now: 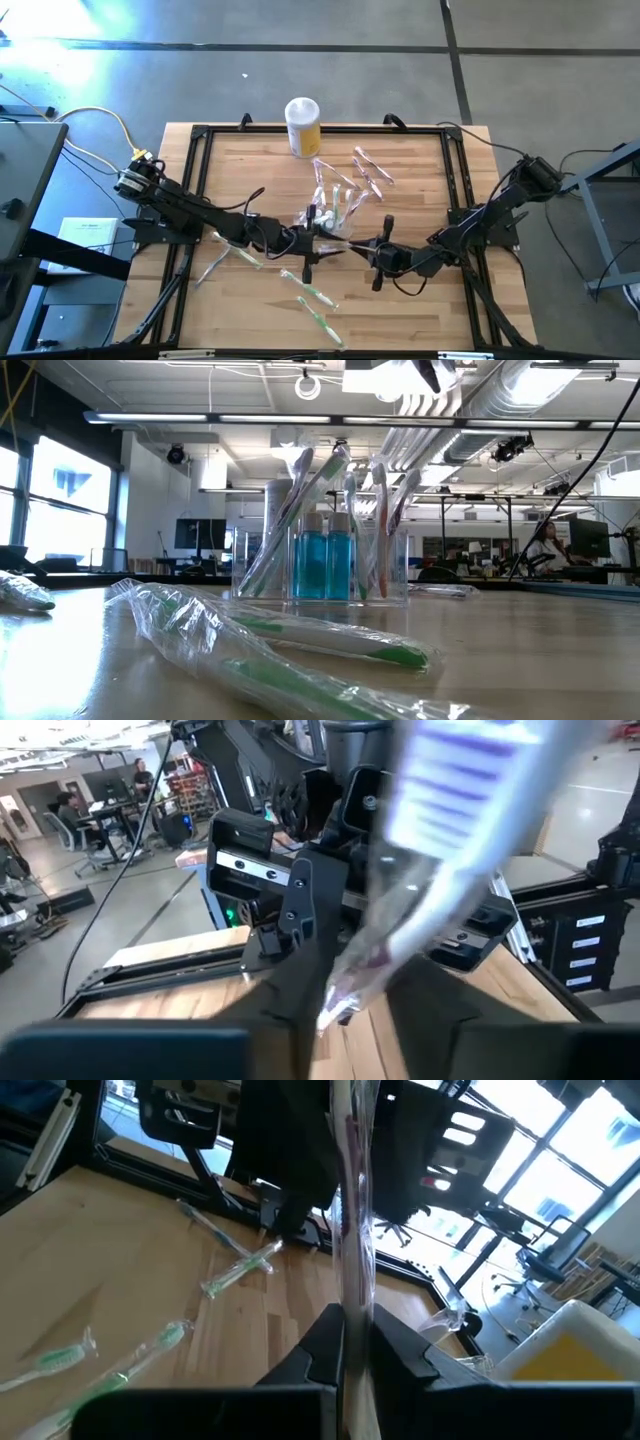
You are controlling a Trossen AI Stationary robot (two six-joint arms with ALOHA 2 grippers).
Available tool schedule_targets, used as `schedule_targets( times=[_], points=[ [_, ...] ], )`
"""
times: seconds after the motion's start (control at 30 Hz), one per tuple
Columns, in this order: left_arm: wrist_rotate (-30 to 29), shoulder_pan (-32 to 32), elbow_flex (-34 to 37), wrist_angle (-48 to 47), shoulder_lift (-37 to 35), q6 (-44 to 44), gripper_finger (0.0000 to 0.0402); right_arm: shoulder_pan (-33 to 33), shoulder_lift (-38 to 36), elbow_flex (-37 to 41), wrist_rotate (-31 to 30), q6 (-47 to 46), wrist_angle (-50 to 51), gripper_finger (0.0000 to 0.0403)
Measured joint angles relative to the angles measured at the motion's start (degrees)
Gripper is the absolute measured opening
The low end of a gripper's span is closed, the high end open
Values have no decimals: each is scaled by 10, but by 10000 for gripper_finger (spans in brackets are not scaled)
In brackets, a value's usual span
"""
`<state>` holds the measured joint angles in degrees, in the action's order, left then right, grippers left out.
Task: Pick & Place toothbrushing station
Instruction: Put the purple toothbrush into the transparent organizer
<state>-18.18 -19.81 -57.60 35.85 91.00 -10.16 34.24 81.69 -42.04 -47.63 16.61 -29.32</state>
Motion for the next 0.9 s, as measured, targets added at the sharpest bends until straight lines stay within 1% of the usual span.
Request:
schedule_targets(
  times=[0.13,0.17,0.27,0.4,0.47,0.53,0.63,0.73,0.83,0.9],
  points=[
    [-9,0,0,-9,0,-4,23,-9,0,0,8,-29,15,20],
    [-9,0,0,-10,0,-4,16,-11,0,0,15,-36,20,23],
    [-18,0,0,-17,0,-1,18,-14,0,0,27,-35,33,44],
    [-37,0,0,-46,0,3,10,-11,-1,0,19,-30,47,85],
    [-38,-1,0,-55,0,5,10,1,-10,0,9,-31,73,106],
    [-38,-1,0,-66,-4,6,10,14,-15,0,11,-29,90,125],
    [-38,-1,0,-93,-5,18,10,38,-27,0,2,-31,116,147],
    [-39,-1,-5,-127,-6,43,10,54,-39,0,-19,-30,96,163],
    [-40,0,-25,-163,-1,70,10,53,-42,0,-16,-29,43,173],
    [-40,0,-39,-174,9,72,10,45,-42,0,-9,-29,8,176]
  ],
)
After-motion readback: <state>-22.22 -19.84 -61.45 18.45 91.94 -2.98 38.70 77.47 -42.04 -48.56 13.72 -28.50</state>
